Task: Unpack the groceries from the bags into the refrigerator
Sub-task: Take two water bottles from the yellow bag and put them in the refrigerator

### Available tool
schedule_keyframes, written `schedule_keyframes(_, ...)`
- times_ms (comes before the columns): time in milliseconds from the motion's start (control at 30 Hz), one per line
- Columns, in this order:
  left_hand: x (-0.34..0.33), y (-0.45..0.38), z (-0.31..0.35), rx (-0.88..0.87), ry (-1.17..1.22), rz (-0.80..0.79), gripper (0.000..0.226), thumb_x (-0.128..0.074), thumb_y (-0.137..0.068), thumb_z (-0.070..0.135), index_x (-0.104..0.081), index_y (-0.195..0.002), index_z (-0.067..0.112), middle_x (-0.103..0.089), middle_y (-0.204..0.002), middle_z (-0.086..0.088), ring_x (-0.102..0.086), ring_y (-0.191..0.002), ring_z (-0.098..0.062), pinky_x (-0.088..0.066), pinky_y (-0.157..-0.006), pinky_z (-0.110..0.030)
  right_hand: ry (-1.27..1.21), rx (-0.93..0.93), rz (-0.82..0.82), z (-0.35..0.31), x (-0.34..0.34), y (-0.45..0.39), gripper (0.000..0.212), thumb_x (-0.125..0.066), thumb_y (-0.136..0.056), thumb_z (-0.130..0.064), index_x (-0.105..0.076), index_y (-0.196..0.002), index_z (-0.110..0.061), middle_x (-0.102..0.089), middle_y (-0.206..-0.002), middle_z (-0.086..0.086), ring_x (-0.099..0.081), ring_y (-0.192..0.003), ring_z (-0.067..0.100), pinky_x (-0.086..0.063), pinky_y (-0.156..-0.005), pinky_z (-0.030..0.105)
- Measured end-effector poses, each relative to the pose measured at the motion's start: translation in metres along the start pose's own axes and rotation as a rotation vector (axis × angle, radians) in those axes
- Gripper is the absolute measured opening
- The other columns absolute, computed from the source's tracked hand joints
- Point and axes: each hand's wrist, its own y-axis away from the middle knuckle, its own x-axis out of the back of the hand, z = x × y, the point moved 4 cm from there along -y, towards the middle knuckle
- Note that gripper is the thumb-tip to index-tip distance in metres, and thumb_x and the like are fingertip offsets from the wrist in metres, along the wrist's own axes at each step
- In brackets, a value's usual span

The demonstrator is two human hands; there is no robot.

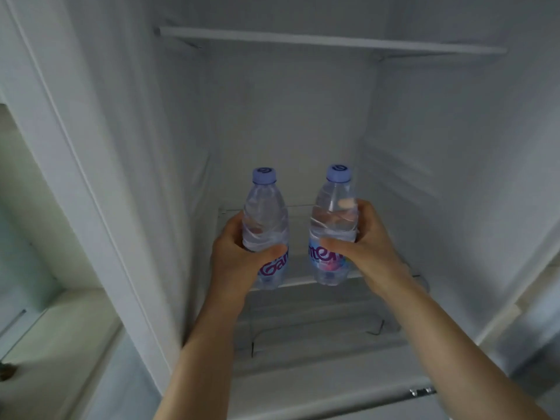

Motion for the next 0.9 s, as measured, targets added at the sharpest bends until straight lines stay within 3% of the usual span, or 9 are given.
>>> schedule_keyframes(100, -0.003, -0.008, -0.007, -0.005, 0.029, 0.032, 0.061, -0.086, -0.061, -0.003, -0.064, -0.108, 0.03, -0.072, -0.102, 0.01, -0.07, -0.092, -0.008, -0.056, -0.081, -0.027, -0.02, -0.016, -0.012, 0.008, 0.001, -0.016, 0.073, -0.088, -0.053, -0.018, -0.051, -0.116, -0.017, -0.07, -0.104, 0.002, -0.07, -0.095, 0.019, -0.057, -0.077, 0.036)
schedule_keyframes(200, -0.007, -0.015, -0.012, -0.016, 0.055, 0.024, 0.064, -0.085, -0.061, -0.005, -0.062, -0.114, 0.023, -0.071, -0.107, 0.005, -0.069, -0.094, -0.007, -0.057, -0.084, -0.028, -0.024, -0.032, -0.045, 0.016, -0.002, -0.03, 0.077, -0.088, -0.051, -0.024, -0.051, -0.118, -0.016, -0.07, -0.106, 0.002, -0.069, -0.098, 0.021, -0.057, -0.078, 0.037)
schedule_keyframes(333, -0.008, -0.02, -0.021, -0.04, 0.08, -0.002, 0.078, -0.081, -0.056, -0.018, -0.054, -0.112, 0.028, -0.067, -0.11, 0.005, -0.067, -0.092, 0.001, -0.054, -0.078, -0.018, -0.035, -0.045, -0.116, 0.026, -0.003, -0.043, 0.068, -0.088, -0.053, -0.021, -0.054, -0.112, -0.019, -0.071, -0.105, 0.003, -0.069, -0.098, 0.022, -0.055, -0.077, 0.035)
schedule_keyframes(433, -0.01, -0.024, -0.029, -0.032, 0.083, -0.03, 0.081, -0.08, -0.055, -0.022, -0.052, -0.111, 0.028, -0.067, -0.109, 0.004, -0.068, -0.092, -0.001, -0.054, -0.075, -0.018, -0.06, -0.073, -0.164, 0.035, -0.004, -0.048, 0.069, -0.087, -0.05, -0.022, -0.054, -0.11, -0.021, -0.071, -0.105, 0.003, -0.069, -0.099, 0.024, -0.055, -0.077, 0.035)
schedule_keyframes(667, -0.017, -0.034, -0.04, -0.03, 0.098, -0.082, 0.078, -0.084, -0.054, -0.001, -0.05, -0.119, 0.025, -0.065, -0.12, -0.003, -0.066, -0.107, -0.014, -0.056, -0.086, -0.029, -0.074, -0.087, -0.219, 0.053, -0.006, -0.051, 0.073, -0.086, -0.054, -0.018, -0.054, -0.12, -0.016, -0.07, -0.112, 0.006, -0.067, -0.105, 0.027, -0.054, -0.08, 0.035)
schedule_keyframes(800, -0.016, -0.035, -0.041, -0.002, 0.11, -0.128, 0.083, -0.084, -0.056, -0.011, -0.049, -0.124, 0.022, -0.066, -0.12, 0.001, -0.065, -0.109, -0.016, -0.056, -0.087, -0.03, -0.067, -0.098, -0.261, 0.057, -0.001, -0.048, 0.067, -0.08, -0.063, -0.006, -0.054, -0.124, -0.017, -0.069, -0.116, 0.006, -0.066, -0.107, 0.024, -0.055, -0.08, 0.03)
schedule_keyframes(900, -0.016, -0.031, -0.038, -0.019, 0.08, -0.13, 0.08, -0.082, -0.062, -0.012, -0.049, -0.124, 0.025, -0.065, -0.121, 0.005, -0.064, -0.11, -0.01, -0.054, -0.088, -0.026, -0.033, -0.108, -0.268, 0.057, 0.001, -0.042, 0.07, -0.083, -0.063, -0.018, -0.053, -0.127, -0.02, -0.068, -0.119, 0.002, -0.065, -0.11, 0.019, -0.055, -0.082, 0.028)
